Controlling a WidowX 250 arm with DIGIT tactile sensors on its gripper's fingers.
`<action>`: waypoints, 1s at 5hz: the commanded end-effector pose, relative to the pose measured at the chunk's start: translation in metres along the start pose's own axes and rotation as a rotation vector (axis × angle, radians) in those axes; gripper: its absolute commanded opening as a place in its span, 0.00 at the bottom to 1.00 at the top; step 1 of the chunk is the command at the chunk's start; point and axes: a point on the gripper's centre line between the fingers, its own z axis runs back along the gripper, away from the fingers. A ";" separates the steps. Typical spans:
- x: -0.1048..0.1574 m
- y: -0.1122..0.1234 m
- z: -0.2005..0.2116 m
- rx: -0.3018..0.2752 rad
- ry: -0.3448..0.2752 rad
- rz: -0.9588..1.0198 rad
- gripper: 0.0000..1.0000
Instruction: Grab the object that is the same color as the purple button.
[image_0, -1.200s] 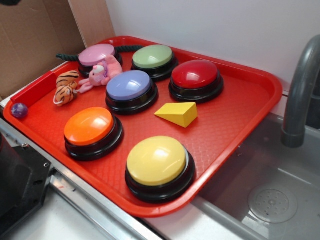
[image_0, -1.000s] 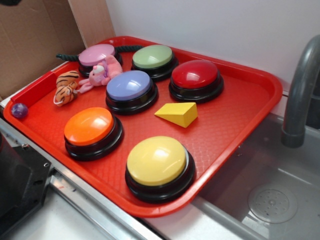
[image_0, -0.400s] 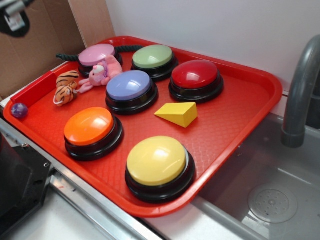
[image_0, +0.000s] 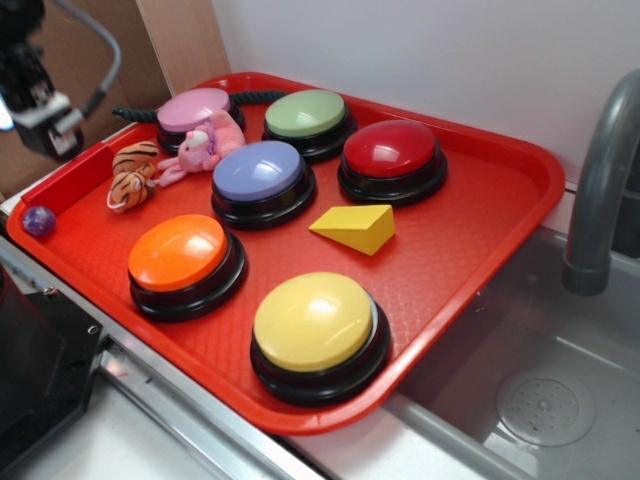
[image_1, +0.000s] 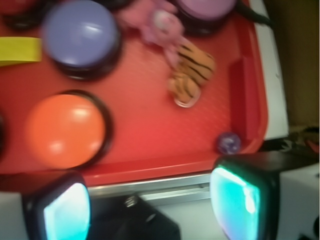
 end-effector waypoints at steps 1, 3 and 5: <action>-0.005 0.050 -0.038 0.210 0.040 0.292 1.00; -0.006 0.075 -0.066 0.321 0.080 0.474 1.00; -0.003 0.077 -0.086 0.252 0.021 0.525 1.00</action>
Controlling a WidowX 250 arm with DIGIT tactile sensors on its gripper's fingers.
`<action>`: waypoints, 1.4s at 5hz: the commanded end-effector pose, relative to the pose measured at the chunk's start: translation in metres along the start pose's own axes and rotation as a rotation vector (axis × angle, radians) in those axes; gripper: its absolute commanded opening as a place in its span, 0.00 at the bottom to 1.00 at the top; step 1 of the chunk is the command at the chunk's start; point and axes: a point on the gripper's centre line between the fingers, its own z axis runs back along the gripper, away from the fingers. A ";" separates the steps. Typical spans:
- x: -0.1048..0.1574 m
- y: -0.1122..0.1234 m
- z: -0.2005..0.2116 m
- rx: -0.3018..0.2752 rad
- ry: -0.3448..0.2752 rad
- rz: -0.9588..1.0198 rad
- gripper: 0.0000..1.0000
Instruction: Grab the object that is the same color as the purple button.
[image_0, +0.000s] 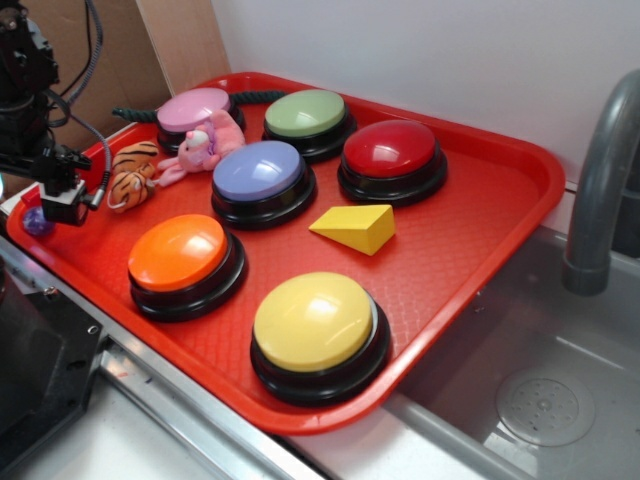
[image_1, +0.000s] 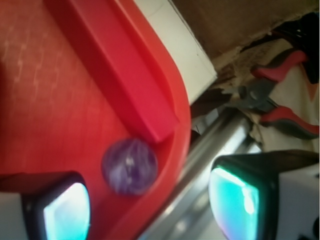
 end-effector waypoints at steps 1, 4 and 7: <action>-0.002 0.007 -0.009 -0.119 -0.043 0.010 1.00; -0.003 0.003 -0.014 -0.168 -0.045 0.011 0.00; 0.002 -0.008 0.073 -0.171 -0.070 -0.121 0.00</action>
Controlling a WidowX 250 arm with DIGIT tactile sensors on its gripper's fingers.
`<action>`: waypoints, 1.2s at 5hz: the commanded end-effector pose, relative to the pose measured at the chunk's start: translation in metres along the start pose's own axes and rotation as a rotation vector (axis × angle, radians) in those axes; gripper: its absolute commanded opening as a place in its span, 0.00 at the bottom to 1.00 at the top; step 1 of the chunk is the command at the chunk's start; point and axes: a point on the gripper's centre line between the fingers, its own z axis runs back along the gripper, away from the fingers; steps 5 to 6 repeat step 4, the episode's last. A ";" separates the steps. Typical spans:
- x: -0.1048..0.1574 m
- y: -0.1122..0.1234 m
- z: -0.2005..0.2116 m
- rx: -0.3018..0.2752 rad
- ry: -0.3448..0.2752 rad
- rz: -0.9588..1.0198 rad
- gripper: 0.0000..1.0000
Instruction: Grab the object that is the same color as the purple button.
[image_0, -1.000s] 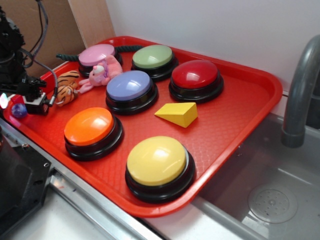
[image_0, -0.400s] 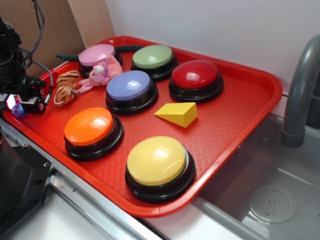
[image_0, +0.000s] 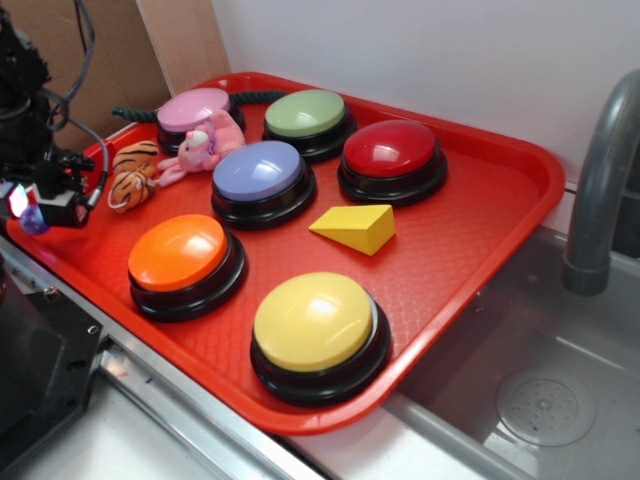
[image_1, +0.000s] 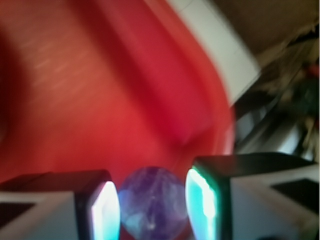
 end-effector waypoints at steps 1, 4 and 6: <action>0.005 -0.038 0.109 -0.160 -0.110 -0.219 0.00; -0.025 -0.137 0.173 -0.350 -0.129 -0.587 0.00; -0.025 -0.137 0.173 -0.350 -0.129 -0.587 0.00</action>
